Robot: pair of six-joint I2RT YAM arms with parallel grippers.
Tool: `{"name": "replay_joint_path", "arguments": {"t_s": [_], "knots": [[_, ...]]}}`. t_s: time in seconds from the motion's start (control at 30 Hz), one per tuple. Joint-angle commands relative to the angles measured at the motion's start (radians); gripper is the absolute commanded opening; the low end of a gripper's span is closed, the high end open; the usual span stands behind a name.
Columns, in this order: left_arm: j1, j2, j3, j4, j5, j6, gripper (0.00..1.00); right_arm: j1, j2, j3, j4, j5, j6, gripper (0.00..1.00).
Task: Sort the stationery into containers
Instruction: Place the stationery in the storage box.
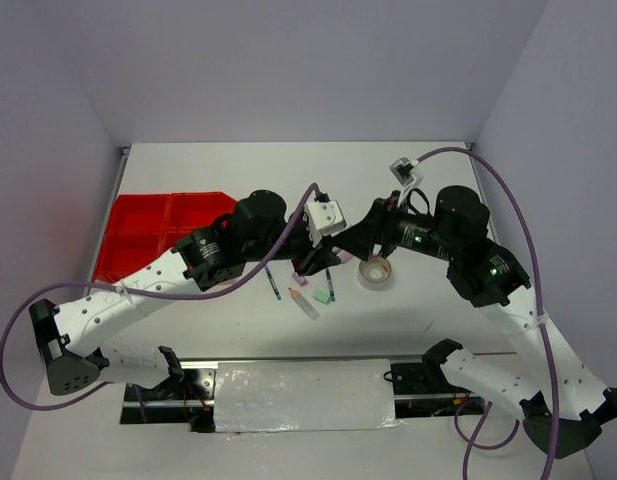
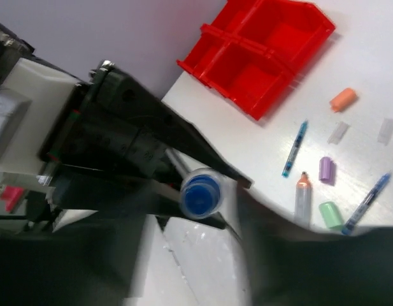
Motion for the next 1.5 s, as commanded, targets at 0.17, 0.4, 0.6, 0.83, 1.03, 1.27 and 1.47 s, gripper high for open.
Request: {"name": "replay_joint_path", "arguments": {"t_s": [0.17, 0.4, 0.6, 0.83, 1.03, 1.27, 1.47], "knots": [[0.016, 0.013, -0.015, 0.069, -0.275, -0.008, 0.00, -0.060, -0.082, 0.003, -0.059, 0.248, 0.006, 1.00], [0.361, 0.064, 0.079, -0.035, -0.709, -0.264, 0.00, -0.227, -0.212, -0.046, -0.092, 0.486, 0.007, 1.00], [0.910, 0.195, 0.190, -0.252, -0.558, -0.650, 0.00, -0.240, -0.208, -0.130, -0.055, 0.278, -0.011, 1.00], [1.229, 0.341, 0.200, -0.178, -0.429, -0.967, 0.00, -0.238, -0.294, -0.242, 0.002, 0.170, 0.021, 1.00], [1.278, 0.494, 0.292, -0.232, -0.461, -1.062, 0.00, -0.241, -0.326, -0.258, 0.005, 0.136, 0.013, 1.00], [1.303, 0.539, 0.249, -0.214, -0.472, -1.145, 0.00, -0.238, -0.363, -0.259, 0.002, 0.098, 0.009, 1.00], [1.304, 0.514, 0.158, -0.175, -0.500, -1.184, 0.02, -0.238, -0.391, -0.256, -0.012, 0.087, 0.006, 1.00]]}}
